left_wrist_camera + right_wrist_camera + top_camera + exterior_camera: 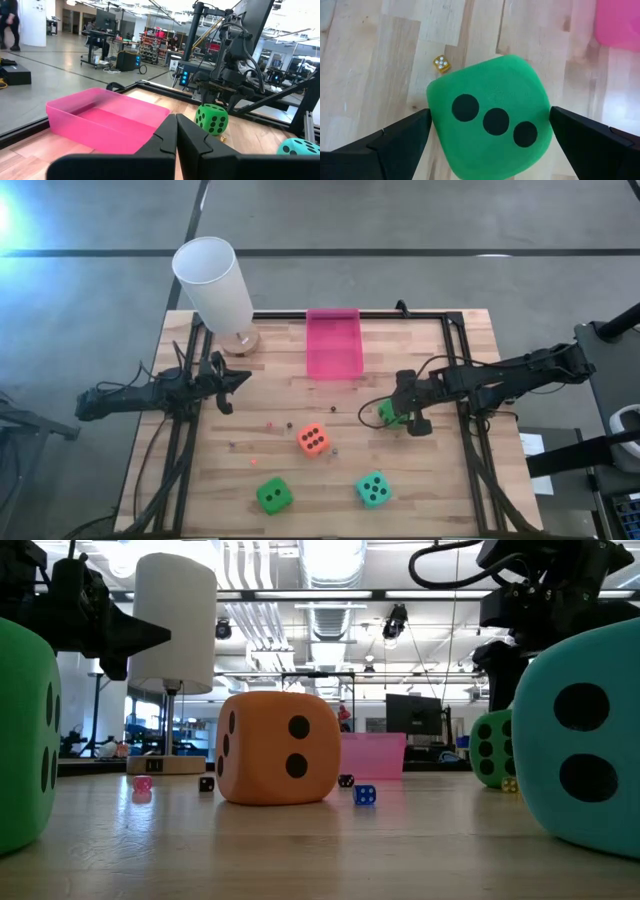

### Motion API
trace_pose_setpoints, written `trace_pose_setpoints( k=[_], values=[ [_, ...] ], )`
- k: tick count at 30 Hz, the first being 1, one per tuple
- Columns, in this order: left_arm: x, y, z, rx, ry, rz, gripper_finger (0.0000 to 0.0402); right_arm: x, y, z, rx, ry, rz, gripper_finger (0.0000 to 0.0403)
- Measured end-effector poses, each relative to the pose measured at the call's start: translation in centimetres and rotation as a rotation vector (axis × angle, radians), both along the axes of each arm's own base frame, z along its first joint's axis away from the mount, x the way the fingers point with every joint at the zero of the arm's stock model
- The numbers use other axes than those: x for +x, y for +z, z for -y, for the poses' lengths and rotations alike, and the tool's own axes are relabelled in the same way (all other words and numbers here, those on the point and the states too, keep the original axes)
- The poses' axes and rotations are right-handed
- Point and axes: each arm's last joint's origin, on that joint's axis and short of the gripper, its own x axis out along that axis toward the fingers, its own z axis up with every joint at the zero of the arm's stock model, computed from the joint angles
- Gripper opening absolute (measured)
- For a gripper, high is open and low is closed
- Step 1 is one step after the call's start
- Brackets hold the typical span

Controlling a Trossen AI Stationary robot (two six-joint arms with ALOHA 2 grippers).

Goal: Pick & Place Dice
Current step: Put the right big green dice into the red container

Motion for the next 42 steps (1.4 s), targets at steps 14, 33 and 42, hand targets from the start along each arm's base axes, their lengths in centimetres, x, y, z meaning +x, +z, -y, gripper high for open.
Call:
trace_pose_setpoints(
  k=[14, 33, 42],
  values=[
    [0.0, 0.0, 0.0, 0.0, 0.0, 0.0, 0.0006, -0.1, 0.0, 0.1, -0.042, 0.027, -0.009, 0.04],
    [0.0, 0.0, 0.0, 0.0, 0.0, 0.0, 0.0006, 0.9, 0.0, 0.2, -0.078, 0.022, -0.103, 0.04],
    [0.0, 0.0, 0.0, 0.0, 0.0, 0.0, 0.0006, 1.0, 0.1, 0.2, -0.077, 0.021, -0.104, 0.04]
  ],
)
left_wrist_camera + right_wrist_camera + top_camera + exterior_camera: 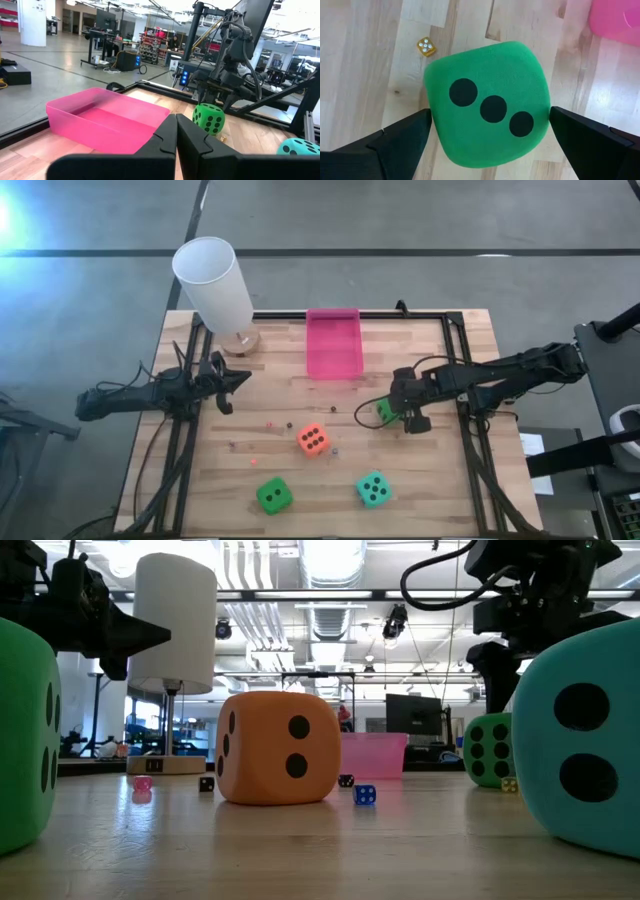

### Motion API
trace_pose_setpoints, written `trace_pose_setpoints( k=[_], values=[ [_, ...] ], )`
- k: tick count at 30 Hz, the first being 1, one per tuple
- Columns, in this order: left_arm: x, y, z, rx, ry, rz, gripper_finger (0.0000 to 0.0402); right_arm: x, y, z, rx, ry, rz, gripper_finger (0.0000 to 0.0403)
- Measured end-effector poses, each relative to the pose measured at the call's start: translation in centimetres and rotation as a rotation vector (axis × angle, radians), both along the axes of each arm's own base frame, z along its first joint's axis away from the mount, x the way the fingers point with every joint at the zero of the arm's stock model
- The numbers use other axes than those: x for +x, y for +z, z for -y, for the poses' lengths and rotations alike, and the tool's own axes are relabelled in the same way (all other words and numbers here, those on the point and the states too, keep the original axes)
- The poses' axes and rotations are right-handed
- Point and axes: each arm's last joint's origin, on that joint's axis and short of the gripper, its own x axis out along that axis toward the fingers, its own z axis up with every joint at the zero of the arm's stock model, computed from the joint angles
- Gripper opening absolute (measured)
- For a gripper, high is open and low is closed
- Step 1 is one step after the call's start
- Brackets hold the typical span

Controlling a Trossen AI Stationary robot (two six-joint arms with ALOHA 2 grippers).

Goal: Pick & Place Dice
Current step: Put the right big green dice into the red container

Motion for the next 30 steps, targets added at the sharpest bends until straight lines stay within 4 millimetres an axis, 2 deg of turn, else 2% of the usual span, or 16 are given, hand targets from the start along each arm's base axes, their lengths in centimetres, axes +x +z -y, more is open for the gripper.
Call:
trace_pose_setpoints(
  k=[12, 30],
  values=[
    [0.0, 0.0, 0.0, 0.0, 0.0, 0.0, 0.0006, 0.1, -0.1, 0.8, -0.006, -0.017, -0.005, 0.04],
    [0.0, 0.0, 0.0, 0.0, 0.0, 0.0, 0.0006, 1.0, -1.4, 0.8, 0.009, -0.016, -0.061, 0.04]
  ],
)
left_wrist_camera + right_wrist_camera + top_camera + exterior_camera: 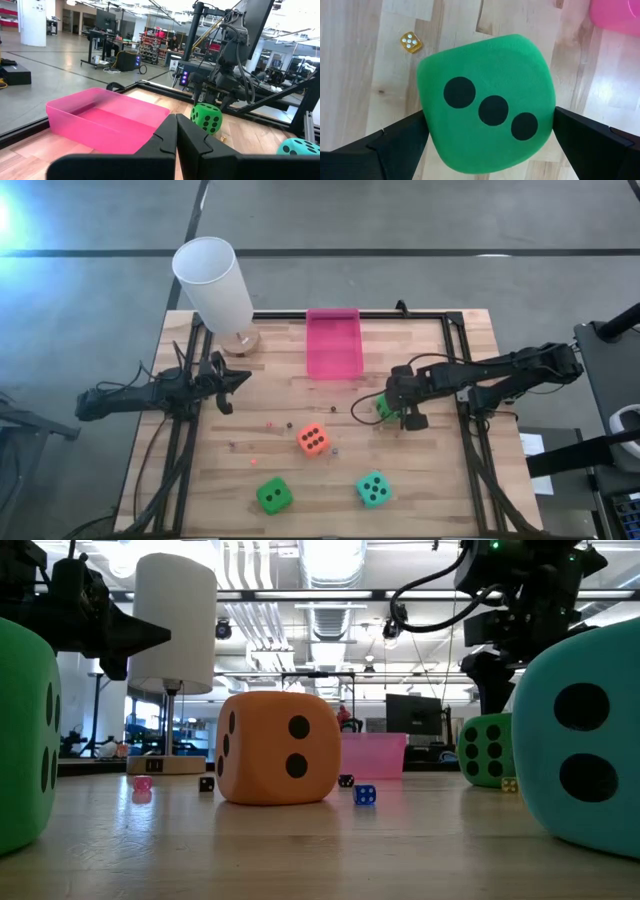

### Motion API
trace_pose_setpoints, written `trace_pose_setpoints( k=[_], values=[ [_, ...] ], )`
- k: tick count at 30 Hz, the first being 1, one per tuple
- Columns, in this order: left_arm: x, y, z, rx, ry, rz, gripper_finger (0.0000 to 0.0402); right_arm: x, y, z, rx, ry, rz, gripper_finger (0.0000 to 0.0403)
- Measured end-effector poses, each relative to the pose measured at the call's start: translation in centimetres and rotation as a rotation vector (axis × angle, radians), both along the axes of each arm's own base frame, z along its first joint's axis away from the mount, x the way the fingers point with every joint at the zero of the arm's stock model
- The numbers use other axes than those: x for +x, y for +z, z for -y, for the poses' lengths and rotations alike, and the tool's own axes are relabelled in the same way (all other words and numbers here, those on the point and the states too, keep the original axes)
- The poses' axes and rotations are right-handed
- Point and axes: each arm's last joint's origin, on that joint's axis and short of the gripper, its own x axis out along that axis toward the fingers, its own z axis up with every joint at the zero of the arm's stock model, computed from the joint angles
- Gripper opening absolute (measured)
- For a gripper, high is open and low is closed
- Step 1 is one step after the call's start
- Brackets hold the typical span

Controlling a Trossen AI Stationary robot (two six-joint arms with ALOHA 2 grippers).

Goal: Pick & Place Dice
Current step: Put the right big green dice into the red container

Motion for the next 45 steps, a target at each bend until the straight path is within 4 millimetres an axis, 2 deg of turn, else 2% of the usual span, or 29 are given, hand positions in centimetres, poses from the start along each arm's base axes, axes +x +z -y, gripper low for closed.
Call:
trace_pose_setpoints(
  k=[9, 45],
  values=[
    [0.0, 0.0, 0.0, 0.0, 0.0, 0.0, 0.0006, 0.44, -0.82, -0.04, 0.008, 0.003, -0.031, 0.04],
    [0.0, 0.0, 0.0, 0.0, 0.0, 0.0, 0.0006, 0.46, -0.83, -0.07, 0.024, 0.014, -0.023, 0.04]
  ],
)
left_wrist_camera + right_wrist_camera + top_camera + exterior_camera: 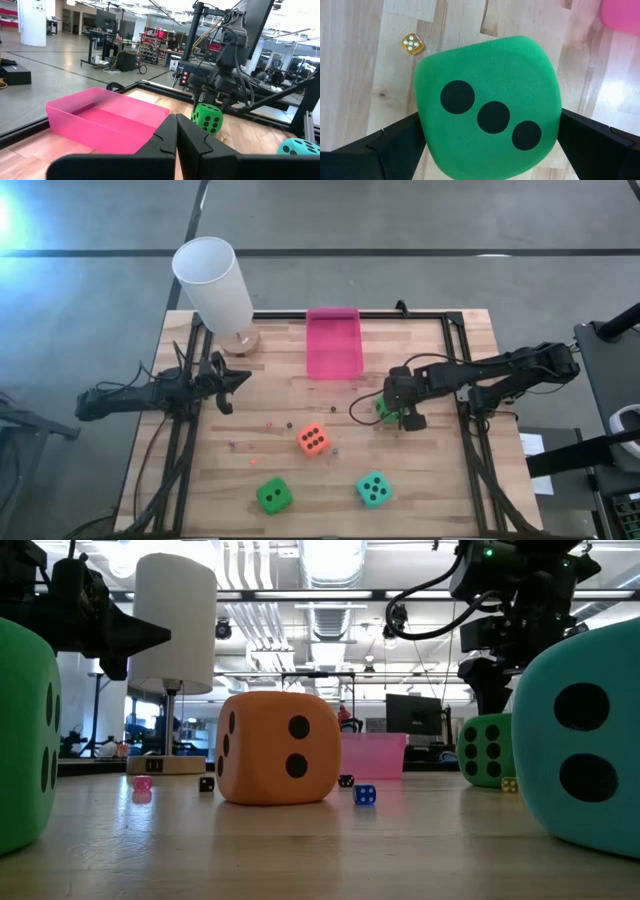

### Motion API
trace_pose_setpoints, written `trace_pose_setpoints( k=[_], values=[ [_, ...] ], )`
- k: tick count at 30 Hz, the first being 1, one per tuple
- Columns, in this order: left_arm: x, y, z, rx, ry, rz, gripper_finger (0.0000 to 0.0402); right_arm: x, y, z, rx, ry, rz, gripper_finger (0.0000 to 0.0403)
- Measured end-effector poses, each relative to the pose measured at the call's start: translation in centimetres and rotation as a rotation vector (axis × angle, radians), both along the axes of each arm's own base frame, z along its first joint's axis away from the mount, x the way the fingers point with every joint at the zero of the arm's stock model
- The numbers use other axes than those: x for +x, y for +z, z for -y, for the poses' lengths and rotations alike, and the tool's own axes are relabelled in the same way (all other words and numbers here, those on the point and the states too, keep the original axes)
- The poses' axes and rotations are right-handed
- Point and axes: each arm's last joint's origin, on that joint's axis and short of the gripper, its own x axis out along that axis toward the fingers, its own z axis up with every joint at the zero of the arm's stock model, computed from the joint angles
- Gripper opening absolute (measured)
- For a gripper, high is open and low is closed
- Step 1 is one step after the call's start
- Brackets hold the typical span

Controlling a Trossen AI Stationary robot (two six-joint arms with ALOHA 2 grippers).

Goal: Pick & Place Dice
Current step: Put the right big green dice into the red container

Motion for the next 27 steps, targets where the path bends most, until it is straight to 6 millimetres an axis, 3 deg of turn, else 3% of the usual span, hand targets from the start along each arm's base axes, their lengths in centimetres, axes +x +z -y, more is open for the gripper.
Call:
trace_pose_setpoints(
  k=[7, 16, 27],
  values=[
    [0.0, 0.0, 0.0, 0.0, 0.001, 0.0, 0.0006, -0.06, -0.01, 0.02, 0.011, -0.002, -0.007, 0.0397],
    [0.0, 0.0, 0.0, 0.0, 0.001, 0.0, 0.0006, -0.09, 0.01, 0.04, 0.027, -0.003, -0.008, 0.035],
    [0.0, 0.01, 0.0, 0.0, 0.001, 0.001, 0.0006, -0.39, 0.59, 0.03, 0.029, -0.007, 0.023, 0.0351]
  ],
)
